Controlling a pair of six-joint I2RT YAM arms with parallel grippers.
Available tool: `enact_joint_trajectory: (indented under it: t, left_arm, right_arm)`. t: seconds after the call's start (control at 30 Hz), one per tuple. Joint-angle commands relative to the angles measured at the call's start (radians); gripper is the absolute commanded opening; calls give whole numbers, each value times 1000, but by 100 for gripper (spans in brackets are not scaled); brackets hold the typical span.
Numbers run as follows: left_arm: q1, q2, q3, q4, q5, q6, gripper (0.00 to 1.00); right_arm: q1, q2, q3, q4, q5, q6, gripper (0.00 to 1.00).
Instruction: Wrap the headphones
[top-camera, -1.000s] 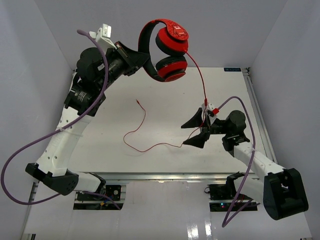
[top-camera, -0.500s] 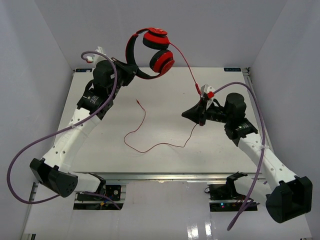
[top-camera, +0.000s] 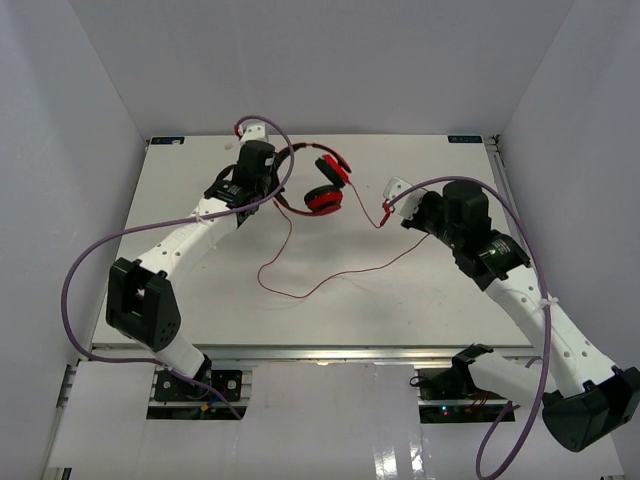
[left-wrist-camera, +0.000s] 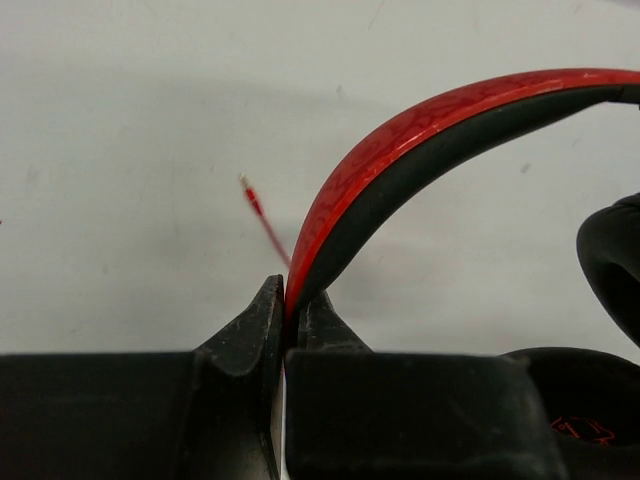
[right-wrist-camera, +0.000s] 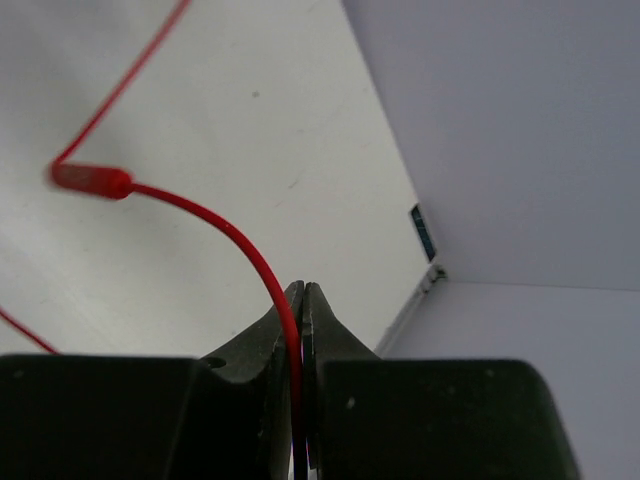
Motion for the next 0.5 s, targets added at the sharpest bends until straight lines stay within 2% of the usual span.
enact_joint_trajectory:
  t: [0.0, 0.07, 0.2, 0.47]
  left_arm:
    - [-22, -66, -70, 52, 184, 220, 0]
    - [-29, -79, -101, 75, 265, 245, 0]
    - [-60, -98, -146, 108, 392, 284, 0]
    - [-153, -151, -194, 112, 565, 391, 0]
  right_arm:
    - [33, 37, 220, 19, -19, -64, 8]
    - [52, 73, 290, -15, -118, -38, 8]
    - [77, 148, 355, -8, -222, 0, 8]
    - [77, 236, 325, 117, -180, 31, 8]
